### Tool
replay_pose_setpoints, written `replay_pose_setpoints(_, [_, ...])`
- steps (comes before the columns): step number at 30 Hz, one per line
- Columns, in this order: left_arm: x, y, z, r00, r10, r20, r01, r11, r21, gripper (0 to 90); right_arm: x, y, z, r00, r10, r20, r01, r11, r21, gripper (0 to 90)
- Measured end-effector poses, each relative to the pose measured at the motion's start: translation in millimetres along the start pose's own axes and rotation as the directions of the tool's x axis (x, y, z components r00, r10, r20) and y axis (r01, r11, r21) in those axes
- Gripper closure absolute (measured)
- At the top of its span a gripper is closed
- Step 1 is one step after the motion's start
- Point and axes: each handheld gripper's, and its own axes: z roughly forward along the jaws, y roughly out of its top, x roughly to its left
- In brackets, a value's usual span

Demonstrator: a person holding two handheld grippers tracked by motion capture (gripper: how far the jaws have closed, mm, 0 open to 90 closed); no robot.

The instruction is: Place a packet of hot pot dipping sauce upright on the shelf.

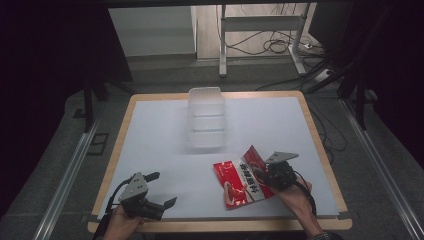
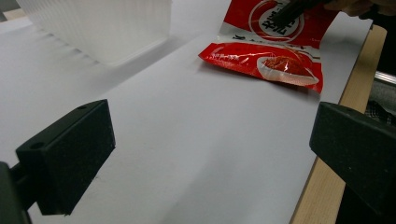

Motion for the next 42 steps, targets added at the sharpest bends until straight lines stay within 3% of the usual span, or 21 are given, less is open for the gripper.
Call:
replay_pose_setpoints(6, [0.0,0.0,0.0,1.0000,0.000,0.001,0.000,1.0000,0.000,0.0,1.5,2.8,1.4,0.9996,-0.004,0.028,0.003,1.000,0.023,87.3])
replay_pose_setpoints(11, [0.1,-0.1,-0.1,1.0000,0.000,-0.001,0.000,1.0000,-0.001,0.0,1.9,4.9,1.3,0.9997,0.008,0.023,-0.009,1.000,0.025,87.3])
replay_pose_setpoints(29, [0.2,-0.2,-0.2,1.0000,-0.002,-0.006,0.002,1.0000,-0.004,0.1,1.1,31.5,-18.1,0.9998,0.001,-0.019,-0.002,0.999,-0.049,87.2])
replay_pose_setpoints(42, [0.3,-0.2,-0.3,1.0000,-0.004,-0.006,0.004,1.0000,-0.004,0.1,0.6,61.6,-39.9,0.9982,-0.006,-0.060,0.001,0.996,-0.085,87.3])
